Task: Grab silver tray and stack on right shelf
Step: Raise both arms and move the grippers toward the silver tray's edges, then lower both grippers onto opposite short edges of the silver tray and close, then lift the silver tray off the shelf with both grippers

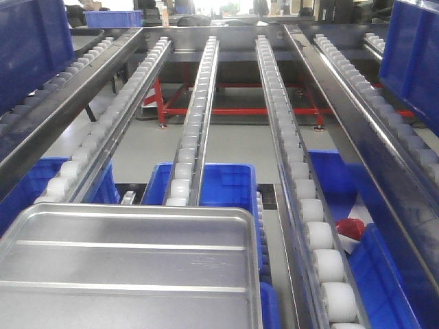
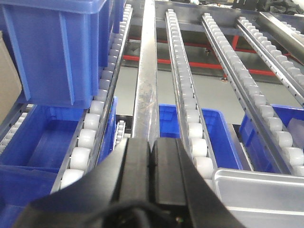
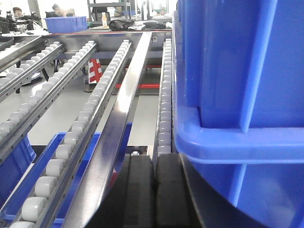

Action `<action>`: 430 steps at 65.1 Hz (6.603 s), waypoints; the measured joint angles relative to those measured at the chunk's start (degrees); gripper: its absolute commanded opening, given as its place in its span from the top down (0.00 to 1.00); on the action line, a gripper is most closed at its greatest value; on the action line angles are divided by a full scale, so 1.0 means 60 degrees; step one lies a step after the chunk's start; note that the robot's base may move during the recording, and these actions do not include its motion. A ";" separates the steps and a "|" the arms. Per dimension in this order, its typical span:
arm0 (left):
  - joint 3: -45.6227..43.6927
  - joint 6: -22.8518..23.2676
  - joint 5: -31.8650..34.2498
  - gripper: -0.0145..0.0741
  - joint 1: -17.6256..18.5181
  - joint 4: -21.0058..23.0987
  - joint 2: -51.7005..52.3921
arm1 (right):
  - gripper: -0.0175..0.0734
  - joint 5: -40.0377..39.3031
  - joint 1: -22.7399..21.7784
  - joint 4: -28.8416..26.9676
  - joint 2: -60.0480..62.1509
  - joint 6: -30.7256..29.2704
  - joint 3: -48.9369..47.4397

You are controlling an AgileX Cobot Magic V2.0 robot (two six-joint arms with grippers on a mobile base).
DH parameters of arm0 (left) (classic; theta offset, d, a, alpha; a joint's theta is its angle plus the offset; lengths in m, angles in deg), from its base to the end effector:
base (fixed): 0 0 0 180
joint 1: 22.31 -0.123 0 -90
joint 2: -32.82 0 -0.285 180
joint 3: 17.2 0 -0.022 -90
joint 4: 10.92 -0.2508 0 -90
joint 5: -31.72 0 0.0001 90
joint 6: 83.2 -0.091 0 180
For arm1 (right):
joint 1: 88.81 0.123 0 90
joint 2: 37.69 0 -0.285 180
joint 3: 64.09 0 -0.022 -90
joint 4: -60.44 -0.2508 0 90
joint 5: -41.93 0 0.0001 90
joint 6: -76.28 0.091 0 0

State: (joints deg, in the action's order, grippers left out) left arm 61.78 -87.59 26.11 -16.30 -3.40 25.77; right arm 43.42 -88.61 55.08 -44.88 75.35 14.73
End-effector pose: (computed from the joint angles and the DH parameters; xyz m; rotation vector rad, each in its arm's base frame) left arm 0.0563 -0.0071 0.1947 0.0507 1.5994 -0.1337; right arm 0.0568 0.0004 0.2019 0.0544 1.5264 0.0663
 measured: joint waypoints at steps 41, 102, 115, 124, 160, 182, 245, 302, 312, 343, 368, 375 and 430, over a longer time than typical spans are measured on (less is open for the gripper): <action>-0.2372 0.0000 0.0322 0.94 0.0000 0.0034 -0.0259 | 0.74 -0.0972 0.0000 0.0000 0.0000 0.0000 -0.0827; -0.5881 -0.2258 -0.4274 0.54 0.2023 0.2780 -0.5894 | 0.36 0.1104 0.4195 -0.0159 -0.4188 0.0020 -0.3749; -0.5881 -0.2296 -0.4205 0.54 0.3211 0.2736 -0.6602 | 0.36 0.0868 0.5548 -0.0958 -0.5917 0.0326 -0.4126; -0.6129 -0.2312 -0.4775 0.54 0.3525 0.2692 -0.7250 | 0.36 0.2158 0.6130 -0.1371 -0.7417 0.0490 -0.5354; -0.7174 0.2870 -0.7018 0.54 0.3525 -0.1496 -1.0803 | 0.36 0.6039 0.6640 0.0310 -1.3726 0.4756 -0.9171; -0.7662 0.3663 -0.6482 0.54 0.3525 -0.1580 -1.2439 | 0.36 0.5411 0.7027 0.0894 -1.4714 0.6264 -0.9225; -0.7680 0.3966 -0.5334 0.54 0.3525 -0.1580 -1.4323 | 0.36 0.4451 0.7152 0.0894 -1.6265 0.6358 -0.9225; -0.7758 0.4010 -0.5233 0.74 0.3550 -0.1544 -1.4378 | 0.47 0.4332 0.7152 0.1003 -1.6555 0.6380 -0.9329; -0.7764 0.4016 -0.5309 0.96 0.3550 -0.1736 -1.4378 | 0.77 0.4358 0.7192 0.0984 -1.6555 0.6403 -0.9347; -0.8214 0.4145 -0.5812 0.94 0.3550 -0.1682 -1.3773 | 0.74 0.5211 0.7192 0.1593 -1.5758 0.6557 -0.9756; -0.8915 0.4265 -0.6769 0.94 0.3822 -0.1155 -1.1384 | 0.74 0.6953 0.7174 0.2706 -1.3901 0.6580 -1.0578; -0.9431 0.4582 -0.7351 0.94 0.4474 -0.1253 -1.1142 | 0.74 0.7606 0.7174 0.2745 -1.3212 0.6580 -1.0593; -0.9875 0.7441 -0.7897 0.94 0.7341 -0.3450 -1.1565 | 0.74 0.8927 0.7193 0.2847 -1.1175 0.6561 -0.9797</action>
State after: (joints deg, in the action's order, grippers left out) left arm 2.53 -42.94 -21.28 27.75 -24.10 -43.62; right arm 96.98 -45.46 72.16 -111.93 114.72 -44.05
